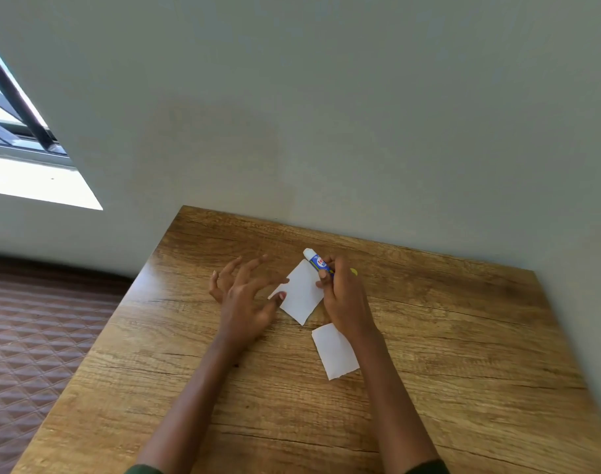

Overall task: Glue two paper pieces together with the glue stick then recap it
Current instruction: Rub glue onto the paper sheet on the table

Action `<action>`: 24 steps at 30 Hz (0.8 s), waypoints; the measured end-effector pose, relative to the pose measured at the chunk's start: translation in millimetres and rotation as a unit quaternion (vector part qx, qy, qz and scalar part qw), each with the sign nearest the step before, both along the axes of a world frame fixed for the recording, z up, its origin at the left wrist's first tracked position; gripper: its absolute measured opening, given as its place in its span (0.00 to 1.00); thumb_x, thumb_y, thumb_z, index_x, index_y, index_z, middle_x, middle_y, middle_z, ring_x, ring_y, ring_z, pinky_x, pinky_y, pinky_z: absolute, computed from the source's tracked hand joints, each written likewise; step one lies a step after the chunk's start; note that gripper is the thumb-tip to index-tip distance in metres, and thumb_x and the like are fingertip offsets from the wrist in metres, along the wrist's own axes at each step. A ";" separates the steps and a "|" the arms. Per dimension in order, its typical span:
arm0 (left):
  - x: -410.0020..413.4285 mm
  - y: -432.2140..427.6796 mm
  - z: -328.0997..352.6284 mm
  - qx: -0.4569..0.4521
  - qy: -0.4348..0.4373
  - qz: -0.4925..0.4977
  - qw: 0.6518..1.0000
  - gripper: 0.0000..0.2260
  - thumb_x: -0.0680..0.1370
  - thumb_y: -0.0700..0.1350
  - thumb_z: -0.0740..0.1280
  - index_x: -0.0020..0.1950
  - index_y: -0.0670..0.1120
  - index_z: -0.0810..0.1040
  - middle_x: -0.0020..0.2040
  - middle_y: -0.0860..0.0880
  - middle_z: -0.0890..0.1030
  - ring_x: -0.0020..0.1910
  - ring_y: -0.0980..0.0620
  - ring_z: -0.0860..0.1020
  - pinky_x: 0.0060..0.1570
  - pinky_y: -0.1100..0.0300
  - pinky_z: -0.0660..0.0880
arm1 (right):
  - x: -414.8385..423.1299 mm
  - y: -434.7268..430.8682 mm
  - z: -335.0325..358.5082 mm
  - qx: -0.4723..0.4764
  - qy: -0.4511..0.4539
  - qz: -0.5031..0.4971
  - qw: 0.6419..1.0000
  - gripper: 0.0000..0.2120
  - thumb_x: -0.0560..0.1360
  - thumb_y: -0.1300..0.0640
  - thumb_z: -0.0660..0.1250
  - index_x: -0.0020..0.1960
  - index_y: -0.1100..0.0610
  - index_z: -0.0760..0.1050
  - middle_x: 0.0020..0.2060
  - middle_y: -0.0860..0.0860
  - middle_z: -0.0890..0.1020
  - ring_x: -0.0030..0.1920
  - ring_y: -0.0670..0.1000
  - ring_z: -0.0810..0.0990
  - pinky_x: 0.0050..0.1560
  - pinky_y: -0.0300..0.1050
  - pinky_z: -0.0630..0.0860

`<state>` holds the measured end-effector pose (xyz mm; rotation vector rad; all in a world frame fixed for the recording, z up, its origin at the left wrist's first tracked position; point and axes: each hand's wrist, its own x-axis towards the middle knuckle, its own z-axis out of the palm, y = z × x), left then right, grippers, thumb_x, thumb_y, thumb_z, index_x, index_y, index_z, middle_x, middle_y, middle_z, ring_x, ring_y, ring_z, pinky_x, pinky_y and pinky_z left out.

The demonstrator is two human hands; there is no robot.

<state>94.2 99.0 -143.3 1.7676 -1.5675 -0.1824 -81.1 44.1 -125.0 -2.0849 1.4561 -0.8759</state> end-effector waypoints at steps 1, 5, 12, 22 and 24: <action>1.3 -1.5 -0.5 0.021 -0.024 -0.018 0.999 0.12 0.69 0.60 0.62 0.50 0.63 0.79 0.68 0.57 0.70 0.72 0.47 0.57 0.66 0.41 0.45 | -0.9 -2.0 -0.7 0.009 -0.006 0.012 1.000 0.08 0.80 0.56 0.56 0.58 0.55 0.66 0.49 0.53 0.81 0.42 0.49 0.81 0.35 0.44 0.78; 3.1 -9.5 2.9 0.099 -0.136 -0.066 0.984 0.15 0.67 0.59 0.64 0.53 0.67 0.77 0.72 0.56 0.65 0.74 0.45 0.49 0.67 0.43 0.37 | -4.2 -9.0 2.3 0.037 -0.017 0.043 0.998 0.08 0.80 0.54 0.56 0.58 0.53 0.66 0.50 0.51 0.81 0.45 0.48 0.82 0.39 0.45 0.79; -11.7 -5.7 8.6 0.088 -0.198 -0.041 0.975 0.18 0.63 0.70 0.63 0.42 0.61 0.82 0.66 0.60 0.73 0.73 0.45 0.52 0.66 0.39 0.38 | 2.5 -12.3 7.1 0.065 -0.052 0.052 0.995 0.08 0.80 0.53 0.57 0.57 0.52 0.67 0.53 0.50 0.79 0.47 0.49 0.82 0.43 0.46 0.78; -27.5 -1.3 -1.8 0.045 -0.017 -0.016 0.999 0.17 0.68 0.65 0.60 0.50 0.61 0.81 0.63 0.56 0.76 0.71 0.46 0.61 0.66 0.47 0.44 | 7.5 -12.8 12.9 0.074 -0.078 0.082 0.991 0.07 0.79 0.58 0.58 0.57 0.56 0.68 0.49 0.53 0.79 0.45 0.51 0.81 0.44 0.52 0.78; -22.6 -5.3 1.4 0.056 0.023 0.084 0.995 0.20 0.67 0.62 0.64 0.55 0.56 0.79 0.62 0.53 0.77 0.68 0.46 0.64 0.65 0.44 0.50 | 7.2 -13.1 10.6 0.072 -0.083 0.078 0.991 0.07 0.79 0.57 0.59 0.56 0.55 0.68 0.50 0.52 0.79 0.45 0.52 0.82 0.45 0.54 0.79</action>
